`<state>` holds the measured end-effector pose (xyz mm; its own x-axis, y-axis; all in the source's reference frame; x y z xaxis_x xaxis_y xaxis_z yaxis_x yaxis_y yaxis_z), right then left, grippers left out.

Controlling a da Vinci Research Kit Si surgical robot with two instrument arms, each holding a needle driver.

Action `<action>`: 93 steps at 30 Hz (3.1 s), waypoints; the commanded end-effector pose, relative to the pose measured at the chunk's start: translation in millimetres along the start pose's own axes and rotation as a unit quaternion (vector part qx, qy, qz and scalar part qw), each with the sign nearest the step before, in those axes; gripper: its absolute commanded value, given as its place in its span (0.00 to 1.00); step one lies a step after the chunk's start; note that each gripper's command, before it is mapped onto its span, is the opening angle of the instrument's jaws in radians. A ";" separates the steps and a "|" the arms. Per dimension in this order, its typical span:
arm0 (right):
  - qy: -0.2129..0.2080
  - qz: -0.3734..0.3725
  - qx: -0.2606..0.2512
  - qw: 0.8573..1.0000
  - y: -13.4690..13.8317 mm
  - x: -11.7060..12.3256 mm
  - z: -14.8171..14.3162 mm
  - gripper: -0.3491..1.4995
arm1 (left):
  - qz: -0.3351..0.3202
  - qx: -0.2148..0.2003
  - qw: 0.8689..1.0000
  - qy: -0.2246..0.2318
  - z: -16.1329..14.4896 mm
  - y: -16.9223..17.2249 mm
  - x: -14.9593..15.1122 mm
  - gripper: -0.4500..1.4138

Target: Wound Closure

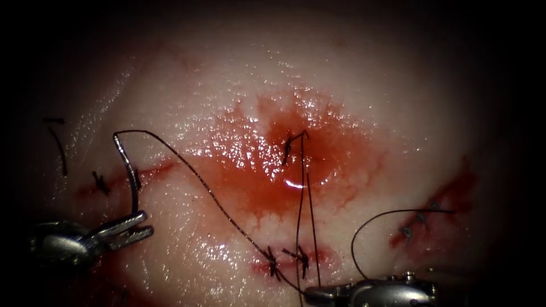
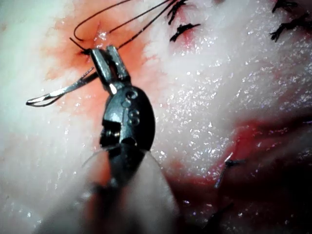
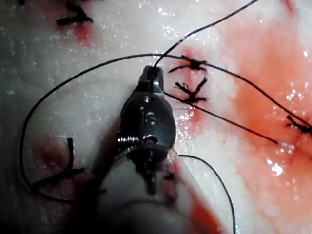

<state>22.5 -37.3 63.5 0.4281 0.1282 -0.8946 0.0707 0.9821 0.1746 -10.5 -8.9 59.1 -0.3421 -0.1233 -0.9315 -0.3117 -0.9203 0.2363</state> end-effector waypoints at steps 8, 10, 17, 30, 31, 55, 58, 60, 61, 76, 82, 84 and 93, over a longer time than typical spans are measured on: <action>0.057 0.010 0.014 0.998 -0.5 4.3 1.7 0.63 | 0.000 -0.001 1.000 0.001 0.2 0.1 -0.3 0.00; 0.062 0.017 0.005 0.998 1.2 4.2 1.4 0.93 | 0.002 0.002 1.000 -0.003 -0.2 -0.1 -0.3 0.01; 0.064 0.032 -0.055 0.996 7.9 2.5 -3.9 0.98 | 0.011 0.052 0.998 -0.026 -4.0 -3.1 -0.4 0.05; 0.031 -0.006 -0.113 0.993 18.2 -6.0 -6.1 0.96 | 0.015 0.119 0.991 -0.061 -9.1 -6.0 -0.8 0.03; 0.031 -0.006 -0.113 0.993 18.2 -6.0 -6.1 0.96 | 0.015 0.119 0.991 -0.061 -9.1 -6.0 -0.8 0.03; 0.009 -0.035 -0.127 0.991 20.8 -10.7 4.3 0.89 | 0.019 0.115 0.992 -0.049 -7.3 -5.6 -1.1 0.00; 0.009 -0.038 -0.126 0.991 20.6 -11.1 4.2 0.76 | 0.019 0.113 0.992 -0.047 -7.1 -5.5 -1.0 0.00; 0.002 -0.038 -0.133 0.990 20.5 -11.4 4.2 0.36 | 0.020 0.113 0.992 -0.046 -6.9 -5.4 -1.0 0.00; 0.002 -0.038 -0.133 0.990 20.5 -11.5 4.2 0.10 | 0.020 0.113 0.992 -0.046 -6.8 -5.4 -0.9 0.00; -0.023 -0.040 -0.116 0.992 13.8 -9.2 -1.4 0.00 | 0.023 0.101 0.994 -0.042 -3.7 -4.9 -3.1 0.00; -0.012 -0.039 -0.092 0.995 8.8 -6.5 -2.6 0.00 | 0.023 0.095 0.994 -0.041 -2.4 -4.8 -3.7 0.00; -0.007 -0.038 -0.076 0.996 6.9 -5.5 -2.6 0.00 | 0.022 0.095 0.994 -0.041 -2.2 -4.9 -3.9 0.00; 0.016 -0.052 -0.008 0.998 -2.4 1.4 -2.1 0.00 | 0.022 0.094 0.995 -0.040 -2.6 -5.0 -4.1 0.00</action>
<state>20.1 -38.1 60.8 0.3930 0.0292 -0.9191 0.0965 0.9927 0.0728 -4.8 -4.8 60.4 -0.4288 -0.1247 -0.8947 -0.4515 -0.8283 0.3318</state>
